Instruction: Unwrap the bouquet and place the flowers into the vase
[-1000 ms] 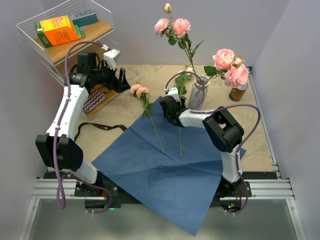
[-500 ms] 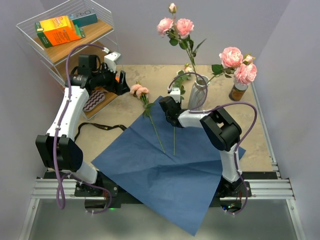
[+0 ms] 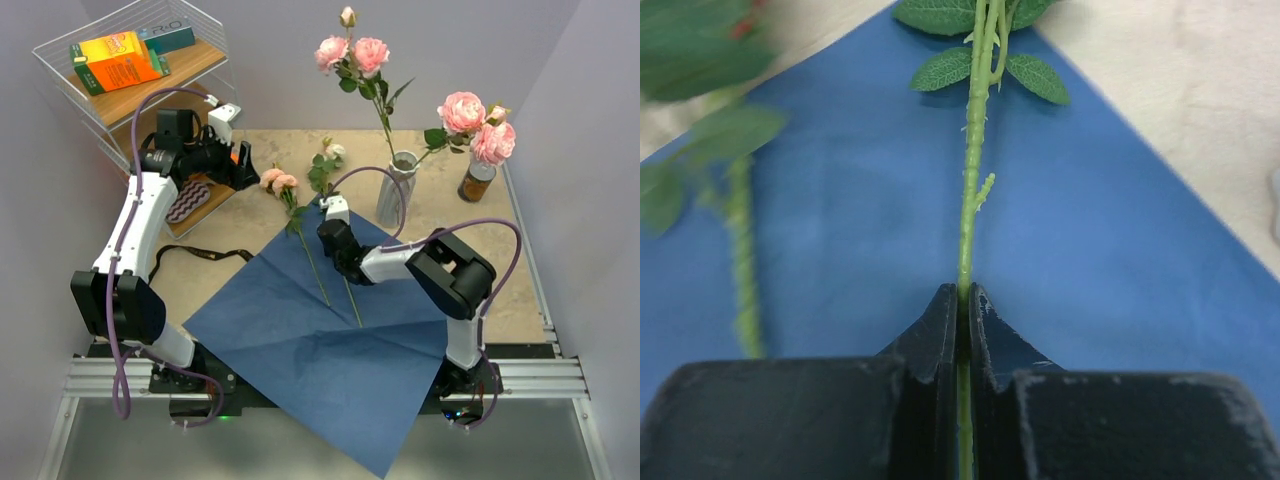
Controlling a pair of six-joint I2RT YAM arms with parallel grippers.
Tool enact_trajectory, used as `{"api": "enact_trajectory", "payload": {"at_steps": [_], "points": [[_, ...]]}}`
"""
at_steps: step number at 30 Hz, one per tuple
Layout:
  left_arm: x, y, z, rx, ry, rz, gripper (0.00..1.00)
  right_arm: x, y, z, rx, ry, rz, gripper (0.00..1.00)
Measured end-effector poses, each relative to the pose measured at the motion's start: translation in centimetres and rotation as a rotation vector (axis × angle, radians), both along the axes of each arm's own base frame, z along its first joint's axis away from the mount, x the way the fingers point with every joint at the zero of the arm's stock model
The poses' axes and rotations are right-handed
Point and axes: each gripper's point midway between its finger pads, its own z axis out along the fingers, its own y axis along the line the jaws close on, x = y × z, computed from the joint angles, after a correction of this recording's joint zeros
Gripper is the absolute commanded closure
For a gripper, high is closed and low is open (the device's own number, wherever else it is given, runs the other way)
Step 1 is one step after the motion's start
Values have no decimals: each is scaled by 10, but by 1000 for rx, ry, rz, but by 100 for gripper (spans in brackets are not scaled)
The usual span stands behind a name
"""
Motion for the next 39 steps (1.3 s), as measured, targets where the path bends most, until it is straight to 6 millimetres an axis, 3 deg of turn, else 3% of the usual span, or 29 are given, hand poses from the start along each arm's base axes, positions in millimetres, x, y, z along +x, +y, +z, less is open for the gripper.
{"api": "enact_trajectory", "payload": {"at_steps": [6,11,15,25,28,30,33,39], "points": [[0,0,0,0,0,0,15,-31,22,24,-8,-67,126,100],[0,0,0,0,0,0,16,-41,23,50,2,-132,137,100],[-1,0,2,-1,-4,0,16,-45,26,57,6,-146,141,100],[-4,0,8,-1,-22,0,15,-62,16,28,4,-61,131,99],[-4,0,9,1,-25,-2,15,-68,18,18,-1,-23,147,84],[-3,1,9,3,-26,-4,16,-71,21,8,-17,13,162,65],[-3,1,9,3,-27,-4,16,-70,29,-6,-36,56,178,61],[-5,1,10,5,-32,-5,16,-56,42,-6,-15,78,180,62]]}}
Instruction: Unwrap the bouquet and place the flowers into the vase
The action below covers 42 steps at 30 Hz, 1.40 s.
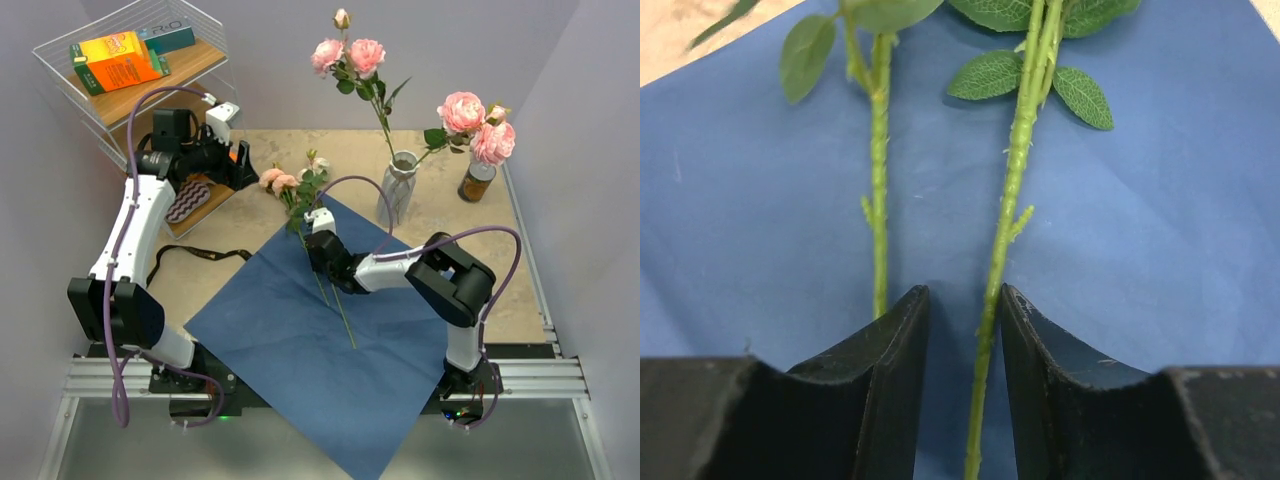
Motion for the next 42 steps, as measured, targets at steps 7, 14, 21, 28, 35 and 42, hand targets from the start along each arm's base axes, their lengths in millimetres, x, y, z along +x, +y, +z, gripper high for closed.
{"api": "enact_trajectory", "payload": {"at_steps": [7,14,21,28,35,42], "points": [[-4,0,5,3,-12,-3,16,25,-9,0,38,59,-32,63],[-8,1,9,3,-20,-5,15,31,2,0,4,151,1,69],[-13,0,20,-2,-47,-9,15,27,0,-2,-43,206,2,86],[-16,0,19,-3,-47,-12,16,28,3,-2,-61,240,-8,100],[-18,0,15,1,-37,-16,15,25,-1,2,-57,225,-9,100],[-18,0,16,0,-38,-16,15,9,-7,78,-4,13,58,100]]}}
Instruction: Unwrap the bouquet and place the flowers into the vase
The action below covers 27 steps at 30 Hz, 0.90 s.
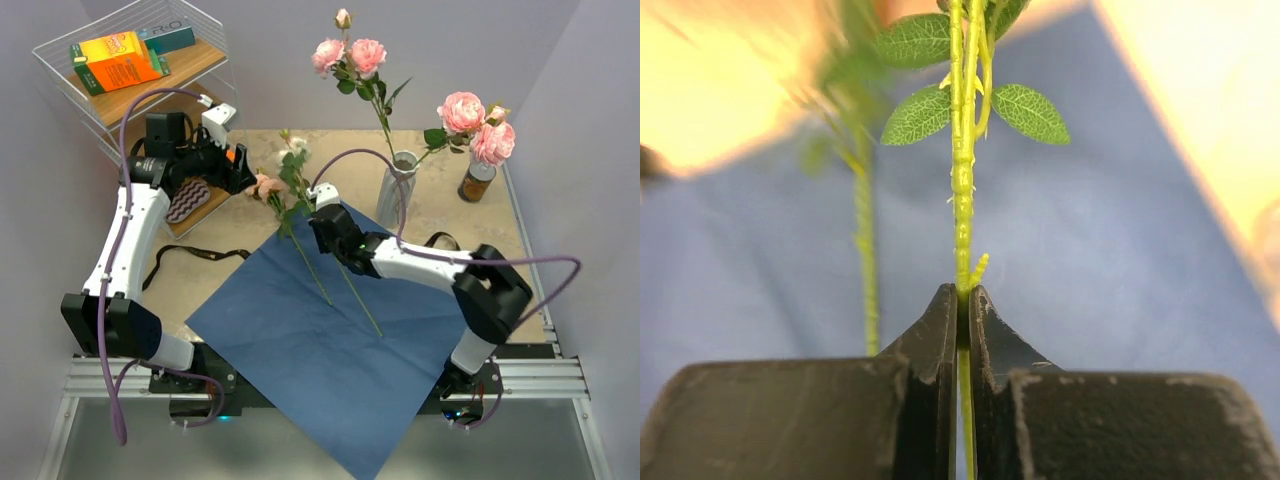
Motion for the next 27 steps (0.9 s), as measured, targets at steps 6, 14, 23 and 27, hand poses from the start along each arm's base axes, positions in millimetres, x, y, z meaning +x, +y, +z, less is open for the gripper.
{"api": "enact_trajectory", "payload": {"at_steps": [6,14,23,27], "points": [[4,7,11,-14,-14,34,14,-8,4,133,179,-321,76,100],[19,44,27,-68,-25,171,14,-35,-20,260,227,-702,148,100],[16,34,18,-94,11,101,14,-40,-69,430,210,-1196,-57,100],[12,30,19,-93,0,48,14,-41,-97,474,217,-1359,-218,100]]}}
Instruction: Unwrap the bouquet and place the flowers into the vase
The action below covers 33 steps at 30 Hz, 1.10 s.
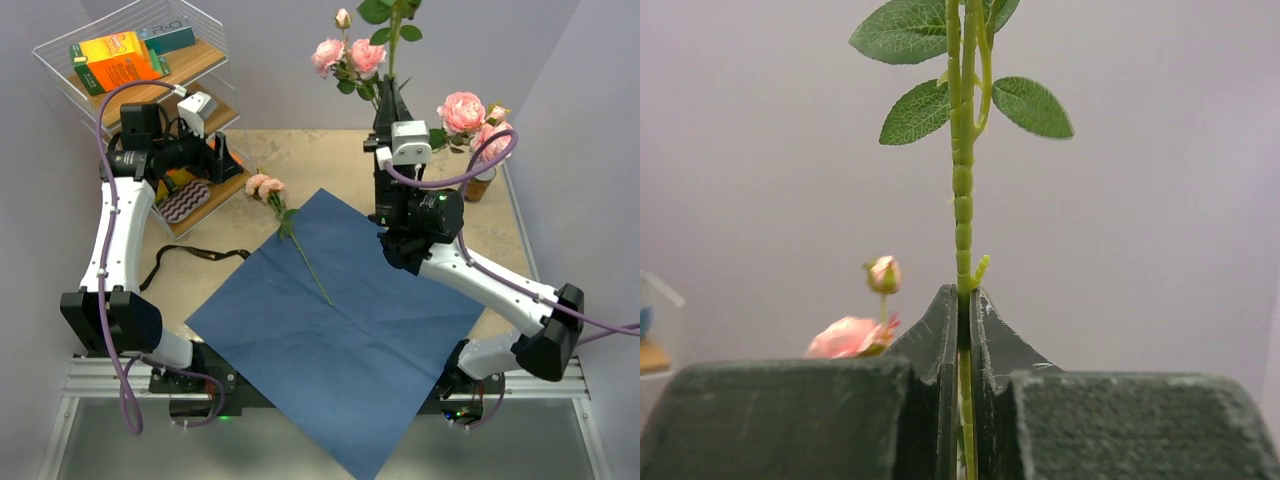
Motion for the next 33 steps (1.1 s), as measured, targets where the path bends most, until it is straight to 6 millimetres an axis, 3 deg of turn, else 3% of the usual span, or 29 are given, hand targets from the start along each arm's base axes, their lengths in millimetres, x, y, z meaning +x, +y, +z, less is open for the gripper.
{"api": "enact_trajectory", "payload": {"at_steps": [3,11,16,22,33], "points": [[-3,-3,0,6,-12,-35,14,12,-17,8,50,-58,-99,100],[-14,-8,-6,35,-22,-128,14,68,-36,-27,43,-23,-250,100],[-14,-8,-6,60,-28,-176,14,90,-46,-37,67,-4,-283,100],[-20,-8,-12,80,-18,-206,14,101,-56,-37,125,-8,-285,100],[-22,-7,-21,98,-12,-226,14,105,-56,-33,157,-26,-272,100]]}}
